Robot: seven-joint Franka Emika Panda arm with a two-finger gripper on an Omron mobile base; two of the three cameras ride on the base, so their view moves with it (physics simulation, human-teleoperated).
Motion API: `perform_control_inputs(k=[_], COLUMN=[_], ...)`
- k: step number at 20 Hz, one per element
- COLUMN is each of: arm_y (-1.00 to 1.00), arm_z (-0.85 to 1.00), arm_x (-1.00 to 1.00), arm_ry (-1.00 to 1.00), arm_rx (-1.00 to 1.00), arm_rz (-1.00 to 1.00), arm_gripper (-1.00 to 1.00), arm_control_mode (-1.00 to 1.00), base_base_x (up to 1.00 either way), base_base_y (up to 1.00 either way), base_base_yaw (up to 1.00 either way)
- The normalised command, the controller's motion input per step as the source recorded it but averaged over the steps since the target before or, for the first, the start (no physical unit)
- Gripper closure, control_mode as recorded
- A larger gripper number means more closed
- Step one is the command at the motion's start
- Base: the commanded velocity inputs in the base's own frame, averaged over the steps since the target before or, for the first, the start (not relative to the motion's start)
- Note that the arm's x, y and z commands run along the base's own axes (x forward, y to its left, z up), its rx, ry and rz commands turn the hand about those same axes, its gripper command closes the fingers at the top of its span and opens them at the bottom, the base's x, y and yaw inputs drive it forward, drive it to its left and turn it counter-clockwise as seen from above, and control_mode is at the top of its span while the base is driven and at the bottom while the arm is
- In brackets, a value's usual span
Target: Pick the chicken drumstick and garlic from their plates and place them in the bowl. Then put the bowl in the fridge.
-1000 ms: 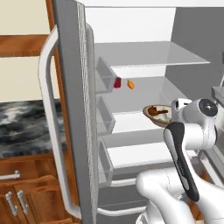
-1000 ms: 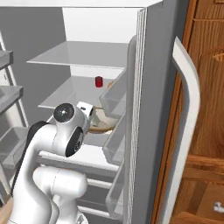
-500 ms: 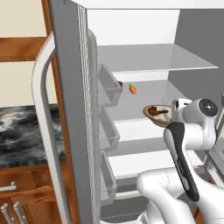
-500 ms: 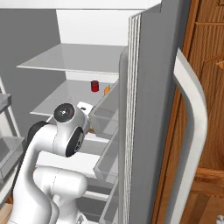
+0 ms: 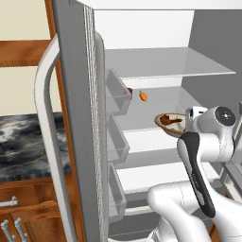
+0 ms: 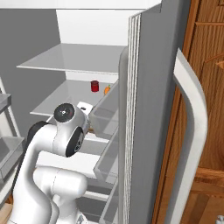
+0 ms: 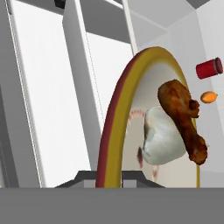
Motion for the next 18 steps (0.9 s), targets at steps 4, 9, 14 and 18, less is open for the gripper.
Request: perform_control_inputs(k=[4, 9, 14, 18], arm_y=[0.0, 0.0, 0.0, 0.0], arm_z=[0.0, 0.0, 0.0, 0.0], arm_x=[0.0, 0.0, 0.0, 0.0], arm_ry=[0.0, 0.0, 0.0, 0.0], arm_rx=[0.0, 0.0, 0.0, 0.0], arm_rz=[0.0, 0.0, 0.0, 0.0], arm_gripper=[1.0, 1.0, 1.0, 1.0], arm_control_mode=[1.0, 1.0, -1.0, -1.0], base_base_x=[0.0, 0.0, 0.0, 0.0], base_base_y=[0.0, 0.0, 0.0, 0.0], base_base_yaw=[0.0, 0.0, 0.0, 0.0])
